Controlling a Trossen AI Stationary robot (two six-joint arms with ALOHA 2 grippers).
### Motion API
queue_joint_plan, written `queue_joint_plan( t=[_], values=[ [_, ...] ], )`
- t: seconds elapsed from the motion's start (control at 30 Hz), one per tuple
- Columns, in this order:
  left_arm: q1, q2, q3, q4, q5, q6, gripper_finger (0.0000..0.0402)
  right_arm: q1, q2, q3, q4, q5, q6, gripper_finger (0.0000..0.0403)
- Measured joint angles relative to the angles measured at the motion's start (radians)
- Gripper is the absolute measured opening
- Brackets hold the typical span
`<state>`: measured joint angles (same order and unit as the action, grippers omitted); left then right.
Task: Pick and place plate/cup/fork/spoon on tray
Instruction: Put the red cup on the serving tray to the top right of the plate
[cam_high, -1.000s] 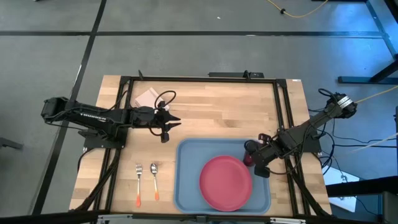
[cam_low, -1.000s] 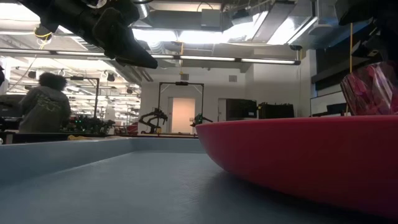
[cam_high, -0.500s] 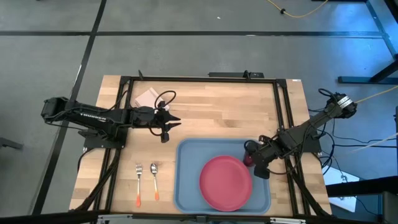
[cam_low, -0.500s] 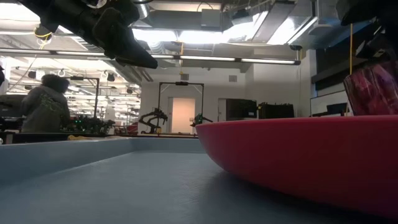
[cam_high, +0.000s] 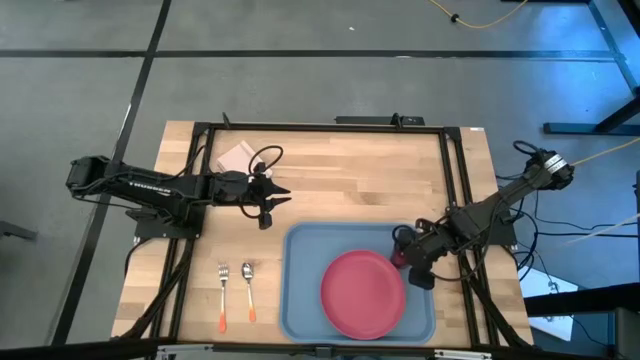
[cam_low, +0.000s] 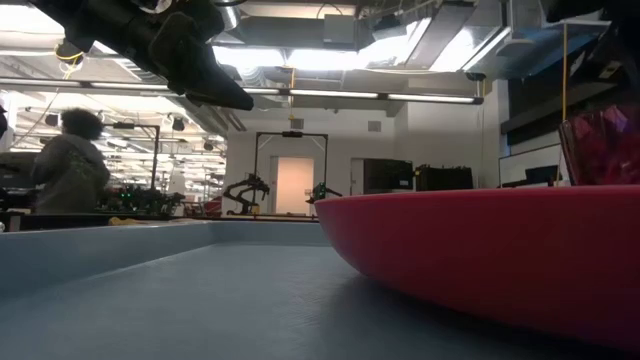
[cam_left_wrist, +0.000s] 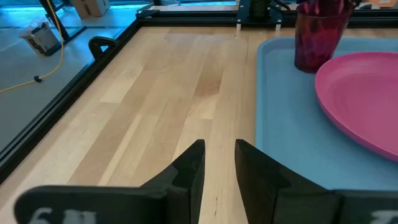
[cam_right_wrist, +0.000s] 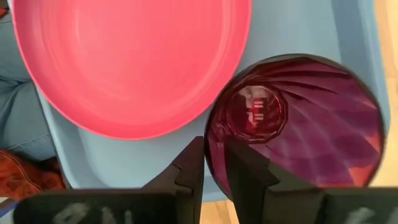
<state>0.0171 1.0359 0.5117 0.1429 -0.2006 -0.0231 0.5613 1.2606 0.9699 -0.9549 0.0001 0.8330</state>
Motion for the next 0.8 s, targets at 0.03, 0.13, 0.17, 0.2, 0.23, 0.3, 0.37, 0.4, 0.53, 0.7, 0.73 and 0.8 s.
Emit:
queue_joint_plan(
  t=[0.03,0.13,0.17,0.2,0.23,0.3,0.37,0.4,0.53,0.7,0.73,0.8],
  values=[
    [0.0,0.0,0.0,0.0,0.0,0.0,0.0082,0.0,0.0,0.006,-0.008,0.003,0.0,0.0068],
    [0.0,0.0,0.0,0.0,0.0,0.0,0.0082,0.0,0.0,0.015,-0.019,0.004,-0.001,0.0068],
    [0.0,0.0,0.0,0.0,0.0,0.0,0.0082,0.0,0.0,0.018,-0.021,0.005,-0.002,0.0068],
    [0.0,0.0,0.0,0.0,0.0,0.0,0.0082,0.0,0.0,0.022,-0.027,0.005,-0.004,0.0068],
    [0.0,0.0,0.0,0.0,0.0,0.0,0.0082,0.0,0.0,0.027,-0.038,0.005,-0.006,0.0068],
    [0.0,0.0,0.0,0.0,0.0,0.0,0.0082,0.0,0.0,0.04,-0.047,0.007,-0.023,0.0068],
    [0.0,0.0,0.0,0.0,0.0,0.0,0.0082,0.0,0.0,0.058,-0.061,0.037,-0.055,0.0068],
    [0.0,0.0,0.0,0.0,0.0,0.0,0.0082,0.0,0.0,0.068,-0.068,0.065,-0.075,0.0068],
    [0.0,0.0,0.0,0.0,0.0,0.0,0.0082,0.0,-0.002,0.107,-0.073,0.194,-0.161,0.0068],
    [0.0,0.0,0.0,0.0,0.0,0.0,0.0082,0.0,-0.002,0.163,-0.073,0.445,-0.241,0.0068],
    [0.0,0.0,0.0,0.0,0.0,0.0,0.0082,0.0,-0.002,0.172,-0.075,0.488,-0.243,0.0068],
    [0.0,0.0,0.0,0.0,0.0,0.0,0.0082,0.0,-0.003,0.183,-0.084,0.558,-0.252,0.0068]
  ],
)
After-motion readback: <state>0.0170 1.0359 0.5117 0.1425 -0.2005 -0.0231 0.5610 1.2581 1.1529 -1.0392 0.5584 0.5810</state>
